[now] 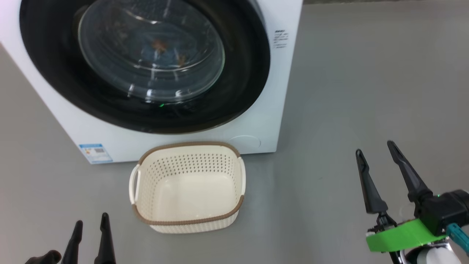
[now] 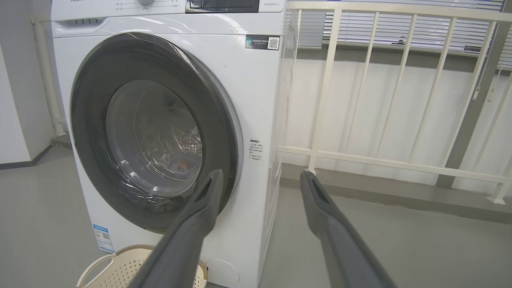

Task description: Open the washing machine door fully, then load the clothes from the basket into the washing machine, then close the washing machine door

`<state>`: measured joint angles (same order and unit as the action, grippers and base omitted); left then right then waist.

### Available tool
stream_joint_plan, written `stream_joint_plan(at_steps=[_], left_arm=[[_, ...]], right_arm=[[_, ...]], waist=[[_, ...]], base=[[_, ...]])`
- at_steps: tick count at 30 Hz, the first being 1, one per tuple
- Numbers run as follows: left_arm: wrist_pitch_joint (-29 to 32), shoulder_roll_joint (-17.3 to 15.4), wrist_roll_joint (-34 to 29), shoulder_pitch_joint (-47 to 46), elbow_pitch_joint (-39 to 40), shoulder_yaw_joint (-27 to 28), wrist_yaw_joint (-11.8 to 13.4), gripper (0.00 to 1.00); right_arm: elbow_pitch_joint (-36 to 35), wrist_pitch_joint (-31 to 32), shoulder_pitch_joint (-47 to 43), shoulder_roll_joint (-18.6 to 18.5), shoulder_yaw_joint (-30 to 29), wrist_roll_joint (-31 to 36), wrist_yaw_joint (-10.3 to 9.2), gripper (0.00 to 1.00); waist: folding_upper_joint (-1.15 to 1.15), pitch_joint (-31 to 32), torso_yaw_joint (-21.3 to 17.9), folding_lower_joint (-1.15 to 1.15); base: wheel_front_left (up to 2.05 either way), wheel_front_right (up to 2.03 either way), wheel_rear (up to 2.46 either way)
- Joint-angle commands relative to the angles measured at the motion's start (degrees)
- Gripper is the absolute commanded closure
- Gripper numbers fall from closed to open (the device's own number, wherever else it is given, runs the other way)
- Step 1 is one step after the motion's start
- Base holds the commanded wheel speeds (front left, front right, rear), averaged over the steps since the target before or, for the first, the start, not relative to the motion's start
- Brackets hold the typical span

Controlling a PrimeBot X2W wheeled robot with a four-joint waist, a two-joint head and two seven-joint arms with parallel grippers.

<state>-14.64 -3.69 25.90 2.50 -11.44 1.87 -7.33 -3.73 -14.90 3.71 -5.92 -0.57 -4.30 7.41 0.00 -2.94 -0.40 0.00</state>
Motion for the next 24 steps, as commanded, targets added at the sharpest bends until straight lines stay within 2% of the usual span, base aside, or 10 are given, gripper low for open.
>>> stream_joint_plan(at_steps=[1, 9, 21, 22, 24], left_arm=[[-0.36, -0.54, -0.66, -0.66, 1.56, 2.14, -0.15, 0.00], [-0.36, -0.13, -2.10, 0.42, 1.74, 2.81, -0.15, 0.00], [-0.36, -0.03, -2.64, 1.06, 2.19, 2.59, -0.15, 0.00], [0.01, 0.77, -2.54, 1.77, 0.38, 0.65, 0.01, 1.00], [0.06, 1.27, -2.51, 2.42, -0.98, 0.45, 0.01, 1.00]], right_arm=[[-1.72, -0.10, -0.04, -0.02, 1.04, -0.76, 0.08, 0.00], [-1.93, -0.10, -4.48, 0.89, -0.71, -0.06, 0.08, 0.00], [-1.67, -0.10, -4.98, 1.47, -1.66, -0.08, 0.08, 0.00], [-0.07, 0.00, -5.96, 1.85, -2.71, 0.10, 0.00, 1.00], [1.46, 0.09, -6.34, 2.11, -2.54, 0.07, 0.00, 1.00]], waist=[[0.00, 2.54, -2.52, 0.00], [0.00, 3.70, -2.66, 0.00], [0.00, 4.54, -1.81, 0.00], [0.00, 4.51, -1.86, 0.00], [0.00, 4.52, -1.86, 0.00]], base=[[0.00, 0.00, 0.00], [0.00, 0.00, 0.00], [0.00, 0.00, 0.00], [0.00, 0.00, 0.00], [0.00, 0.00, 0.00]])
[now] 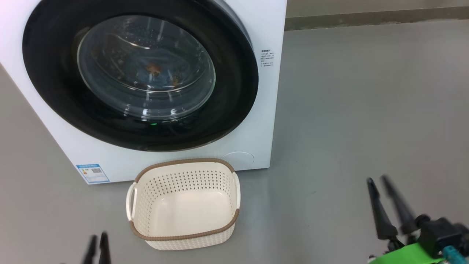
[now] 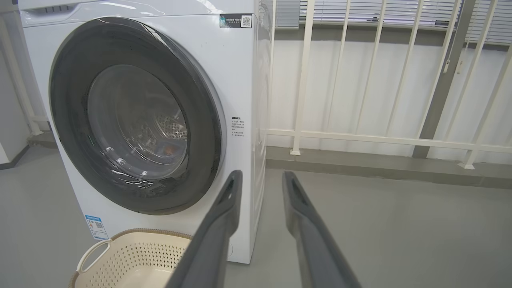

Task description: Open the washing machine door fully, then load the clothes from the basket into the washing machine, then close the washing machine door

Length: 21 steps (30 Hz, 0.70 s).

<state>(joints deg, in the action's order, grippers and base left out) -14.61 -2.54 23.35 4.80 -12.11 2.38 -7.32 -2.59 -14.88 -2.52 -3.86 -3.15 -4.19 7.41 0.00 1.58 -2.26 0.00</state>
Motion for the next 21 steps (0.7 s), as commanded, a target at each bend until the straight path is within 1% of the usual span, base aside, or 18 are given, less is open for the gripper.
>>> stream_joint_plan(at_steps=[1, 5, 8, 10, 11, 14, 21], left_arm=[[0.03, 0.44, 0.06, 0.44, -1.03, -0.15, 0.00, 1.00], [0.48, 0.93, 1.36, 0.81, -2.14, -0.17, 0.00, 1.00], [1.00, 0.90, 3.01, 0.55, -2.09, -0.05, -0.01, 1.00], [1.17, 0.89, 3.56, 0.49, -2.06, -0.01, -0.01, 1.00], [1.34, 0.88, 4.11, 0.42, -2.04, 0.02, -0.01, 1.00], [1.83, 0.85, 5.76, 0.13, -2.07, 0.11, -0.01, 1.00], [2.99, 0.77, 9.62, -0.61, -2.08, 0.35, -0.02, 1.00]], right_arm=[[1.10, 0.16, -0.42, 0.17, 0.13, -0.07, 0.00, 1.00], [2.68, 0.46, -1.01, 0.25, 0.30, -1.81, 0.00, 1.00], [2.97, 0.88, -0.81, 0.16, 0.33, -4.05, 0.00, 1.00], [3.06, 1.02, -0.75, 0.13, 0.33, -4.79, 0.00, 1.00], [3.17, 1.16, -0.70, 0.10, 0.34, -5.53, 0.00, 1.00], [3.56, 1.58, -0.44, 0.03, 0.38, -7.75, 0.01, 1.00], [4.39, 2.57, 0.18, -0.11, 0.42, -12.88, 0.01, 1.00]], waist=[[0.00, 0.00, 0.00, 0.00], [0.00, -0.03, 0.04, 0.01], [0.00, 0.01, 0.10, 0.11], [0.00, 0.03, 0.12, 0.13], [0.00, 0.04, 0.14, 0.13], [0.00, -0.09, 0.19, 0.02], [0.00, -0.24, 0.32, 0.01]], base=[[0.00, 0.00, 0.00], [0.00, 0.00, 0.00], [0.00, 0.00, 0.00], [0.00, 0.00, 0.00], [0.00, 0.00, 0.00], [0.00, 0.00, 0.00], [0.00, 0.00, 0.00]])
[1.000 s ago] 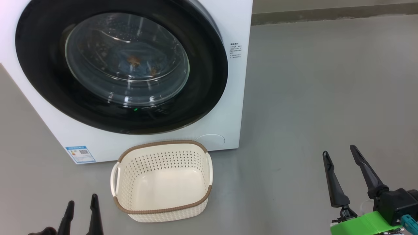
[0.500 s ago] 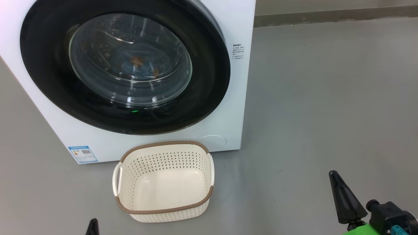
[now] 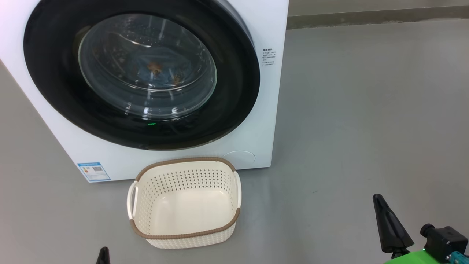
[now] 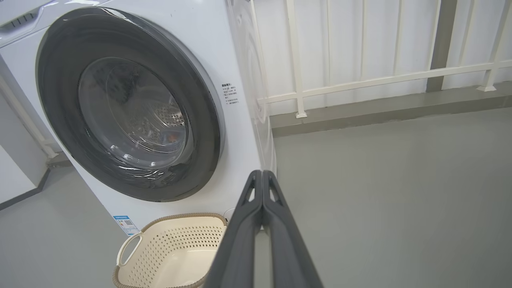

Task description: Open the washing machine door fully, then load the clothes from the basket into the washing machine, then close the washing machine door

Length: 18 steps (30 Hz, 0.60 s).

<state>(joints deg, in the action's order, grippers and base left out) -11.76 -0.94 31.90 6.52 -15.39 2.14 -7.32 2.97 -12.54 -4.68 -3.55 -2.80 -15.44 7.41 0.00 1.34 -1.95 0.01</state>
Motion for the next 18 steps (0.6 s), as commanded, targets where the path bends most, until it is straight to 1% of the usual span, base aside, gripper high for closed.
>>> stream_joint_plan(at_steps=[1, 18], left_arm=[[0.31, -0.84, 1.62, -2.42, 1.19, 0.62, -0.02, 1.00], [3.34, -1.03, 11.51, -4.16, 1.21, 1.26, -0.05, 1.00]], right_arm=[[-1.05, 0.37, 2.42, -0.44, 0.07, -2.36, 0.01, 1.00], [0.97, 3.06, 3.81, -0.66, 0.00, -15.38, 0.02, 1.00]], waist=[[0.00, -0.02, 0.03, -0.01], [0.00, -0.27, 0.35, -0.01]], base=[[0.00, 0.00, 0.00], [0.00, 0.00, 0.00]])
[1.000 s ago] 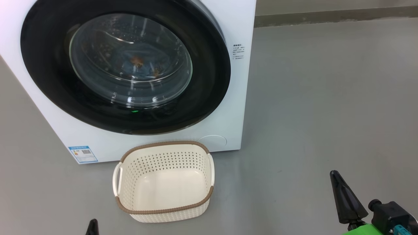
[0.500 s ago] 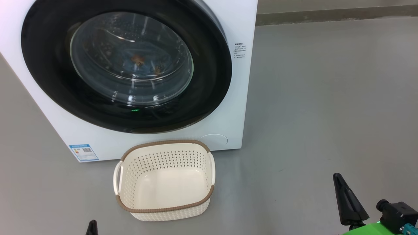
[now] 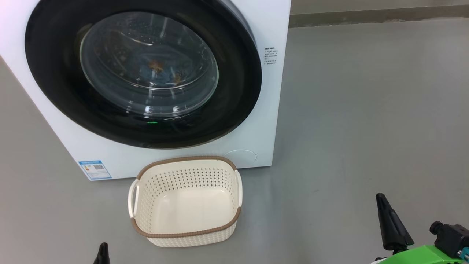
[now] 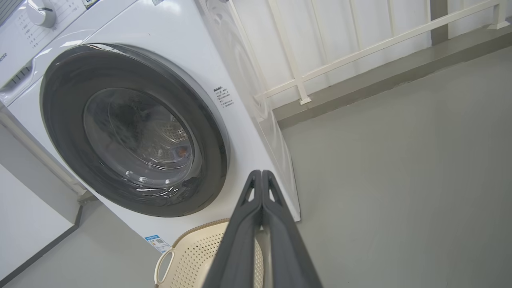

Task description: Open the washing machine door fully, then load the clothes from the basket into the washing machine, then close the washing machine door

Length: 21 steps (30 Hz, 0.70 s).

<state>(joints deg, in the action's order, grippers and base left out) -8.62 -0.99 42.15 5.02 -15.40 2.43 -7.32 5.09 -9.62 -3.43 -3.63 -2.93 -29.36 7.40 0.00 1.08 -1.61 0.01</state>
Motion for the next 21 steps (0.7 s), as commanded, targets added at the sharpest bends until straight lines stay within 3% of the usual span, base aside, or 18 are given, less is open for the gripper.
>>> stream_joint_plan(at_steps=[1, 21], left_arm=[[0.37, -0.98, 1.81, -2.75, 1.23, 1.00, -0.05, 1.00], [3.57, -1.18, 12.25, -4.59, 1.26, 1.68, -0.07, 1.00]], right_arm=[[-1.04, 0.30, 2.63, -0.59, 0.12, -2.18, 0.03, 1.00], [1.09, 3.31, 4.10, -0.67, -0.16, -15.75, 0.05, 1.00]], waist=[[0.00, -0.02, 0.03, 0.00], [0.00, -0.29, 0.37, -0.01]], base=[[0.00, 0.00, 0.00], [0.00, 0.00, 0.00]])
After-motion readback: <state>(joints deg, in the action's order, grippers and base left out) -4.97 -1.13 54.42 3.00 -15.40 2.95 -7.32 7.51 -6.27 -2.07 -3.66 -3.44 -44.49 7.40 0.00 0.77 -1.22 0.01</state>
